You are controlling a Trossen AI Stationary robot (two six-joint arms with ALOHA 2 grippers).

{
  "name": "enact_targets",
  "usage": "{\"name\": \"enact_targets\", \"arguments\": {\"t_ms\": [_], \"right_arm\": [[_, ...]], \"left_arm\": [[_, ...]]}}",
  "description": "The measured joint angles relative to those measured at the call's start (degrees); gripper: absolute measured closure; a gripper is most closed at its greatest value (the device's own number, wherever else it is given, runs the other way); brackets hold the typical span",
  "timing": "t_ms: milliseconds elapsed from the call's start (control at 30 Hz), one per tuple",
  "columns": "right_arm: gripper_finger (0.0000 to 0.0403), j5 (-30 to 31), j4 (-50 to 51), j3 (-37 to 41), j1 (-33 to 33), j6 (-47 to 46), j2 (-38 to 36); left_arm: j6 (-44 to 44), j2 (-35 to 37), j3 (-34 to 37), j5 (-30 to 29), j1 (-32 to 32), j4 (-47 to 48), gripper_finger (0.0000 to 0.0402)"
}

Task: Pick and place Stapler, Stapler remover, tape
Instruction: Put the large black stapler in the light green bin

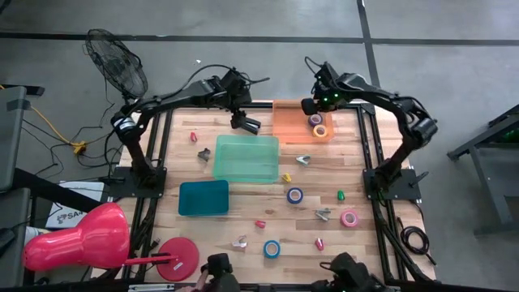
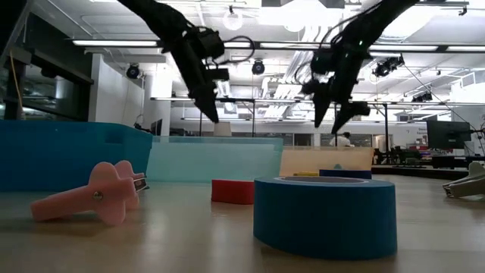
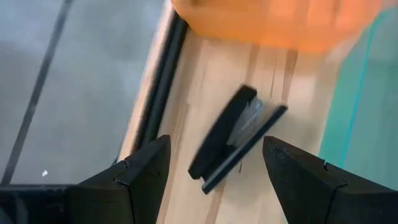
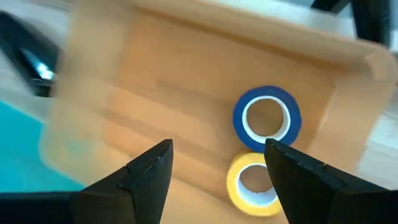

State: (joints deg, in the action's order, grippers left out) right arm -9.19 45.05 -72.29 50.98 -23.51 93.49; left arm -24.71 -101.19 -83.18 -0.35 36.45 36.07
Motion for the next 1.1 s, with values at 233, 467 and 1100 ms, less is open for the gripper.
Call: {"name": "enact_targets", "arguments": {"t_ms": [233,467,1100], "right_arm": [[0.0158,-0.15,2.37,0.0,-0.15,1.31,-10.35],[0.0158,1.95,4.32,0.0,-1.83,2.39,-19.52],[0.0158,2.93,7.24,0.0,-6.05,7.03,-23.84]], "left_arm": [[-4.98,-4.86,-0.1,1.98,0.69,-0.11,0.015],[-9.99,-9.69,-5.23,4.55,1.48,2.94,0.015],[-28.2,-18.14,-13.57,6.41,2.16,11.76,0.015]]}}
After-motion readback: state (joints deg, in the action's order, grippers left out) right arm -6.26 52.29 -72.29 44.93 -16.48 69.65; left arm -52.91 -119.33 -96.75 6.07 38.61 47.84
